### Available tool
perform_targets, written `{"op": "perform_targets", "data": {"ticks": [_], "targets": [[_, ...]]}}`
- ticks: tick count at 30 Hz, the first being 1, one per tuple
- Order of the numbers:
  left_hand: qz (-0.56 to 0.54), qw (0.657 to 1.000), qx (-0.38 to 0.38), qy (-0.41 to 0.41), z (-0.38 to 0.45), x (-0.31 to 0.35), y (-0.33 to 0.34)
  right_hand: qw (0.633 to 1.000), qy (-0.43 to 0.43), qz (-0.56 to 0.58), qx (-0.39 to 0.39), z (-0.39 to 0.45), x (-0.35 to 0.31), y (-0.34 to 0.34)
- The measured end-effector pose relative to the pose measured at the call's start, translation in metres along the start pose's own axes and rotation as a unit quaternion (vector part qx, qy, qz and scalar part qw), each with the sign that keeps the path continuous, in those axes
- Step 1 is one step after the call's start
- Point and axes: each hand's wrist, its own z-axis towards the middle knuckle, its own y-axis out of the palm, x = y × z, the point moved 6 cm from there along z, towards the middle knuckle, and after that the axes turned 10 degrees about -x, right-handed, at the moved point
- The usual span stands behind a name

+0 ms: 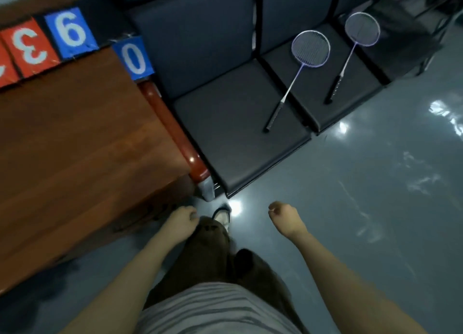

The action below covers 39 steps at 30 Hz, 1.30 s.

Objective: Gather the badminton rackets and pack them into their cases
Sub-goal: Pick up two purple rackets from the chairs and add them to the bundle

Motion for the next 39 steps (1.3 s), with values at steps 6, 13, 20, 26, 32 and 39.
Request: {"op": "perform_targets", "data": {"ticks": [6, 13, 20, 26, 32, 39], "targets": [[0.042, 0.993, -0.025, 0.106, 0.042, 0.152, -0.032, 0.991, -0.043, 0.094, 0.081, 0.027, -0.032, -0.128], [0.098, 0.982, 0.022, 0.163, 0.134, 0.285, -0.075, 0.97, -0.051, 0.166, 0.171, 0.1, -0.019, -0.244], [0.16, 0.969, 0.097, 0.164, 0.285, 0.38, -0.082, 0.964, -0.039, 0.182, 0.19, 0.24, 0.018, -0.335], [0.157, 0.973, 0.102, 0.137, 0.43, 0.414, -0.072, 0.96, -0.045, 0.156, 0.228, 0.378, 0.065, -0.389], [0.202, 0.967, 0.117, 0.099, 0.525, 0.42, -0.059, 0.94, -0.045, 0.085, 0.326, 0.469, 0.099, -0.408], [0.126, 0.937, 0.244, 0.217, 0.546, 0.435, -0.049, 0.927, 0.029, 0.071, 0.366, 0.526, 0.129, -0.431]]}}
